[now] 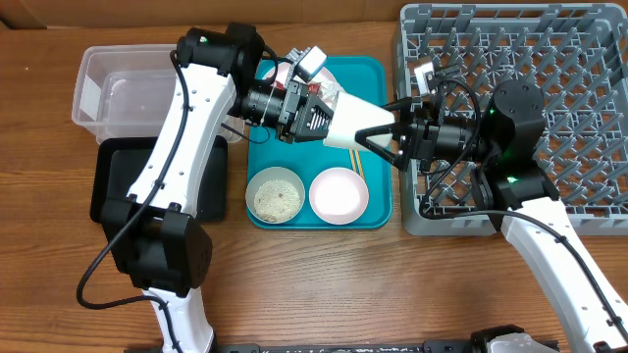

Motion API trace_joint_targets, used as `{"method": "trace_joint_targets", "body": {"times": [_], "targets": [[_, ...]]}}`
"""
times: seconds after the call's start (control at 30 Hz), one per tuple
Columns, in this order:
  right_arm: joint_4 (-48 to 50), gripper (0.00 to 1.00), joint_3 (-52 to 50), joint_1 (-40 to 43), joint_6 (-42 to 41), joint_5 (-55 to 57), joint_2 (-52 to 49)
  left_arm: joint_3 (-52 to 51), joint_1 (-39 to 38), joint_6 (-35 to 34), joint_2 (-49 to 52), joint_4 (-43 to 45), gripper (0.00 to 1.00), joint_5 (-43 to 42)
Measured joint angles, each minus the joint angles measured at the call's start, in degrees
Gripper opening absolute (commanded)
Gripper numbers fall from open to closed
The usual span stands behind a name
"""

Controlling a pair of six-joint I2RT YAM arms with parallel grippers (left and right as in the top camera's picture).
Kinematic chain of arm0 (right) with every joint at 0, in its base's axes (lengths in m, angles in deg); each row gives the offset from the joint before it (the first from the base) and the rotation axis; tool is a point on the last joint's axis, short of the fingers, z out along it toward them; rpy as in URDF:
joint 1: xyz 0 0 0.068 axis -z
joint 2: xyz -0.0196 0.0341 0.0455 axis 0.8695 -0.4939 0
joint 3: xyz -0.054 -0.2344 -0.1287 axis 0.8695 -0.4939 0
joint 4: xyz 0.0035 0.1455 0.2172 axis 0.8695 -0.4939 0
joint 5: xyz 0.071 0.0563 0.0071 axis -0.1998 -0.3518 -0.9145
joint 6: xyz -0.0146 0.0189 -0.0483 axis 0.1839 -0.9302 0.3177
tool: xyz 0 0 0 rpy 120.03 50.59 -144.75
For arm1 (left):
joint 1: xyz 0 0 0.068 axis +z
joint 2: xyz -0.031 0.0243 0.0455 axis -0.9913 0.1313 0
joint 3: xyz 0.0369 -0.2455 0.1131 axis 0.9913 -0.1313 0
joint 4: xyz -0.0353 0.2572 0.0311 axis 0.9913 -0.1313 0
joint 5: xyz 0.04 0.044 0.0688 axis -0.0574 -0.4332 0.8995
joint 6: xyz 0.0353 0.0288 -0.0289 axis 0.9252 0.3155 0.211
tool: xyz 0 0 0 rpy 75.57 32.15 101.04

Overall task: Sort waste into correct bins and load items into the dishwasher
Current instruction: 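Lift the cup with the left gripper and hand it to the right gripper, then place the cup upside down in the rack's front right with right gripper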

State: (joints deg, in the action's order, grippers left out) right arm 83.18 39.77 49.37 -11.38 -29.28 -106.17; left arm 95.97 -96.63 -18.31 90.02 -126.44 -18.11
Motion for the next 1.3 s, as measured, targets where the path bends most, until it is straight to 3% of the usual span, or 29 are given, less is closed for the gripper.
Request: {"method": "trace_joint_targets", "body": {"times": [0.13,0.4,0.57,0.93,1.1,1.3], "targets": [[-0.1,0.62,0.0,0.0,-0.4,0.2,0.0,0.0,0.0,0.7,0.0,0.1,0.09,0.2],[-0.4,0.56,0.0,2.0,-0.3,1.7,0.0,0.0,-0.5,1.1,0.0,-0.2,0.42,0.2],[-4.9,0.55,0.0,6.4,-0.3,1.4,0.0,0.0,0.2,1.1,0.0,0.4,0.52,1.5],[-34.2,0.49,0.2,21.1,2.3,8.6,-0.2,0.0,3.4,-0.5,0.0,6.9,0.57,13.6],[-54.3,0.5,2.8,20.3,7.3,18.9,-0.2,0.0,3.9,-4.9,0.0,11.2,0.57,21.4],[-74.0,0.54,15.3,13.9,12.1,39.3,0.0,0.0,3.9,-9.5,0.0,13.7,0.59,30.4]]}}
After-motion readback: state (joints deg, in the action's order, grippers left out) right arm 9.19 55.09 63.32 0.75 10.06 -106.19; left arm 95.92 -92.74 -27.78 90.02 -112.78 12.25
